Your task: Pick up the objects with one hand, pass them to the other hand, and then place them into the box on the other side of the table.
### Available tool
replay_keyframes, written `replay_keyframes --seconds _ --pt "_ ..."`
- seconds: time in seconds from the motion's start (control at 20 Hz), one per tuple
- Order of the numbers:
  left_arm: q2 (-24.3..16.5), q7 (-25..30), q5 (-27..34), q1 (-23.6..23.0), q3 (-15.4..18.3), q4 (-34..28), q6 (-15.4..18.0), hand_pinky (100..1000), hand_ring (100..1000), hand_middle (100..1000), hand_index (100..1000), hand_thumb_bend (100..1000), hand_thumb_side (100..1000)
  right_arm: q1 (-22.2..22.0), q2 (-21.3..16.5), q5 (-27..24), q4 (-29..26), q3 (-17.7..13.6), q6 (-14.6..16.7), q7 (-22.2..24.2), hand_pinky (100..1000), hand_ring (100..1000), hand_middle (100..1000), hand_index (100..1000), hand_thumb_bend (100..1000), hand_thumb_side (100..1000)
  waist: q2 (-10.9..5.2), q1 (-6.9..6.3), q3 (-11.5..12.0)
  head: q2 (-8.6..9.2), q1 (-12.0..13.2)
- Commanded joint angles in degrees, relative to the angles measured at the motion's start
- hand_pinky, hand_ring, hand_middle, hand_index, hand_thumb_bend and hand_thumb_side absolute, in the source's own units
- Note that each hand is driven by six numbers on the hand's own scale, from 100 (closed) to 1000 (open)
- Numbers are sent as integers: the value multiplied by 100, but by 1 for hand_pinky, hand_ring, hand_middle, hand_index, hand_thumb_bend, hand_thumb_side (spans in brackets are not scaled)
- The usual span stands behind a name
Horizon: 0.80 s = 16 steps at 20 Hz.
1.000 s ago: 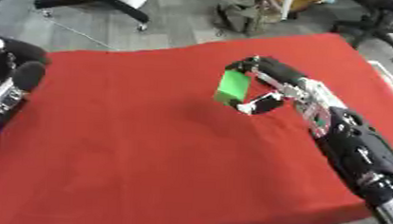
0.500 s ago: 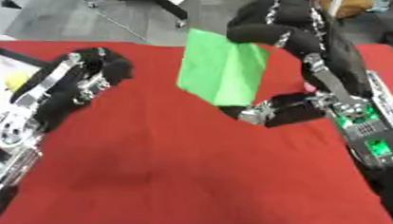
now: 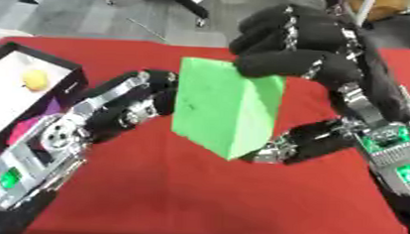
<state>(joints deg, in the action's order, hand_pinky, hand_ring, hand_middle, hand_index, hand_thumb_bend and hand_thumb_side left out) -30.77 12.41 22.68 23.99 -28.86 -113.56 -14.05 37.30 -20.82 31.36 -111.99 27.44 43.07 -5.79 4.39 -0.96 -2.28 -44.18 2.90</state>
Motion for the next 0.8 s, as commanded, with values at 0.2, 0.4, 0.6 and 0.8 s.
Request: replay_keyframes --seconds 0.2,0.4,0.6,0.8 --pt "-99 425 552 29 -92 -103 253 931 744 606 692 728 638 61 -21 -189 -174 5 49 137 713 662 491 793 315 203 -35 4 -11 6 -120" --pt "-209 338 679 -92 -21 -103 182 931 744 608 691 724 637 8 -48 -307 -249 35 61 219 717 659 487 790 304 207 -30 6 -19 6 -184" --pt "-255 184 788 -153 51 -103 156 933 746 612 692 708 655 -94 -78 -409 -212 93 96 348 726 652 478 783 282 212 -22 8 -24 6 -245" --pt "-271 247 904 -154 63 -103 269 934 744 611 690 694 670 -165 -78 -475 -78 128 183 449 729 643 472 778 269 213 -12 -2 -20 6 -287"
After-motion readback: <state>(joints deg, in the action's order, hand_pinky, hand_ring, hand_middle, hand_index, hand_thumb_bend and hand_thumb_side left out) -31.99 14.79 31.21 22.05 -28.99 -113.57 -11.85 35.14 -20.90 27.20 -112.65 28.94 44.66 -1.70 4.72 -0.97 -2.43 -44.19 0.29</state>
